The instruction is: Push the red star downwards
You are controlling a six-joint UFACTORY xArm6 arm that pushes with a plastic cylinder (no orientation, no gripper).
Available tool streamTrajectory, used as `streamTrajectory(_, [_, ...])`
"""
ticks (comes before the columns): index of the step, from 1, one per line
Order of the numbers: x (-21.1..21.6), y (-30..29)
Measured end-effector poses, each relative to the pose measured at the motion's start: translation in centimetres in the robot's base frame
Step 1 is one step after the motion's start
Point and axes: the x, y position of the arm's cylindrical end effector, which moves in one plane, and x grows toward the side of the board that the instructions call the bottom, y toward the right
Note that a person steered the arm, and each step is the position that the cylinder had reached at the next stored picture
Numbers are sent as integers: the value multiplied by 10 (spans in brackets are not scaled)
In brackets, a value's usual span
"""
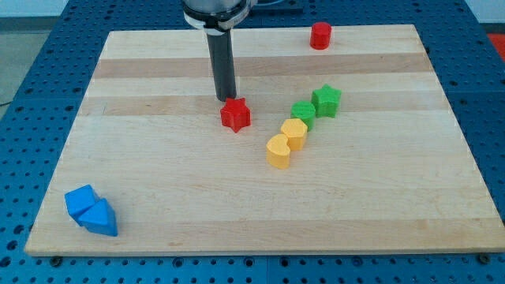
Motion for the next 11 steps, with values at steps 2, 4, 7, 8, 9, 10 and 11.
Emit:
streamTrajectory(2, [32, 27])
streamTrajectory(4, [56, 13])
streamTrajectory(7, [60, 17])
streamTrajectory(8, [75, 56])
streamTrajectory(9, [68, 62])
streamTrajectory(10, [28, 39])
streamTrajectory(11, [29, -2])
